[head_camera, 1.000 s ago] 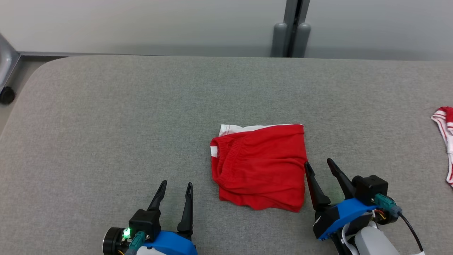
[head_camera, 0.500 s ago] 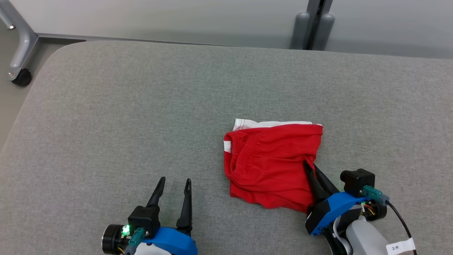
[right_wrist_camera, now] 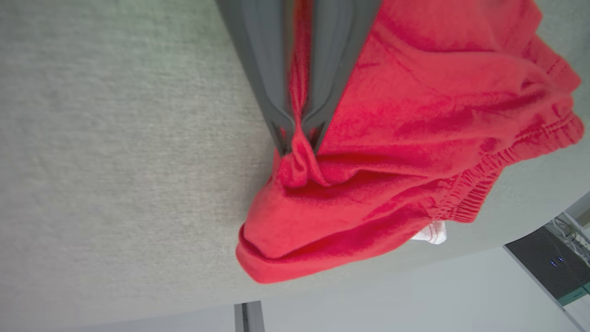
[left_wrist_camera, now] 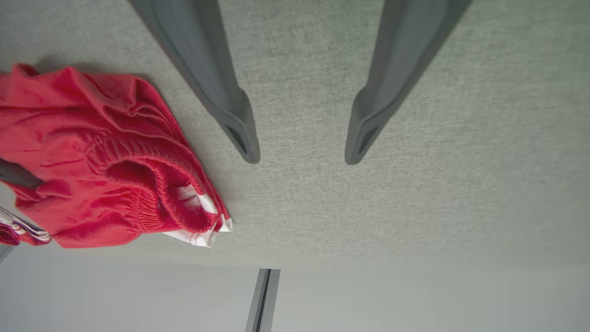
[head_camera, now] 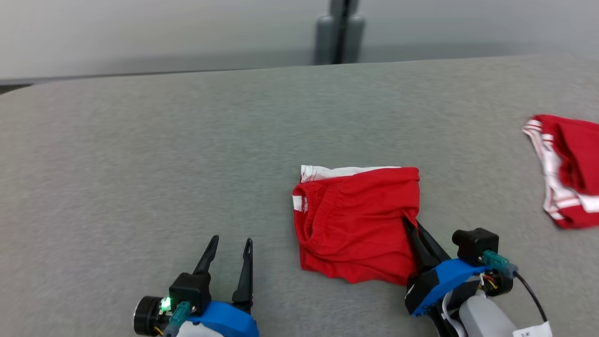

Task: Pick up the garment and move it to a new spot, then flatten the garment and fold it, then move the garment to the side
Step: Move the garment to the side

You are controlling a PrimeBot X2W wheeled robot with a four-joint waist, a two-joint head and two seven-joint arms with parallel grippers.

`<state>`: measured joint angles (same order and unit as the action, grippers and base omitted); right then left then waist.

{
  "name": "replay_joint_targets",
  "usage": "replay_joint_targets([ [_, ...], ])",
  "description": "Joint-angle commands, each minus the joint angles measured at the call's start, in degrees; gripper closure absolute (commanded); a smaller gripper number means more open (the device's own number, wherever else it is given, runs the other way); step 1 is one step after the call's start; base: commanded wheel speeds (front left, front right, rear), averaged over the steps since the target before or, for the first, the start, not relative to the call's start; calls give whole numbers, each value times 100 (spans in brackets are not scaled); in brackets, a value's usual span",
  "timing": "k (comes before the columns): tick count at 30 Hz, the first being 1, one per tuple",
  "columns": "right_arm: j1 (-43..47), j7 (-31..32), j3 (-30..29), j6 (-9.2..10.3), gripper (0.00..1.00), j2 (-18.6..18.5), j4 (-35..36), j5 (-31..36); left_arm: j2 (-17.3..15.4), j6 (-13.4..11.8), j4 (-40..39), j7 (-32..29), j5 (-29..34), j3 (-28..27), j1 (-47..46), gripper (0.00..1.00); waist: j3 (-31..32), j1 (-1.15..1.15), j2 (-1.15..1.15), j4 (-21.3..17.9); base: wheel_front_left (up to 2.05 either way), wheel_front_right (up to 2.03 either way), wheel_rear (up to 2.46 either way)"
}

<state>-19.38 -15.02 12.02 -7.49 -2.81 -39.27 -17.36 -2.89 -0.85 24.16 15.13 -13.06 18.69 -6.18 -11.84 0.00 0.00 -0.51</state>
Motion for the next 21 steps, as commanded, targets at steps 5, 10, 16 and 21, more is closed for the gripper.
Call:
replay_joint_targets([
  [5,83,-15,109,1,100,-22,57,-84,0,140,53,-1,91,31,-244,0,136,0,0,-934,0,0,0],
  [10,124,-15,180,0,100,-19,84,-167,-3,233,89,-1,132,112,-400,0,95,0,0,-1566,0,0,0],
  [16,154,-15,282,1,100,-21,142,-163,-2,370,120,-1,102,186,-475,0,50,0,0,-2170,0,0,0],
  [21,138,-16,284,0,100,-19,113,-170,-3,495,171,-1,126,306,-542,0,-38,0,0,-2501,0,0,0],
])
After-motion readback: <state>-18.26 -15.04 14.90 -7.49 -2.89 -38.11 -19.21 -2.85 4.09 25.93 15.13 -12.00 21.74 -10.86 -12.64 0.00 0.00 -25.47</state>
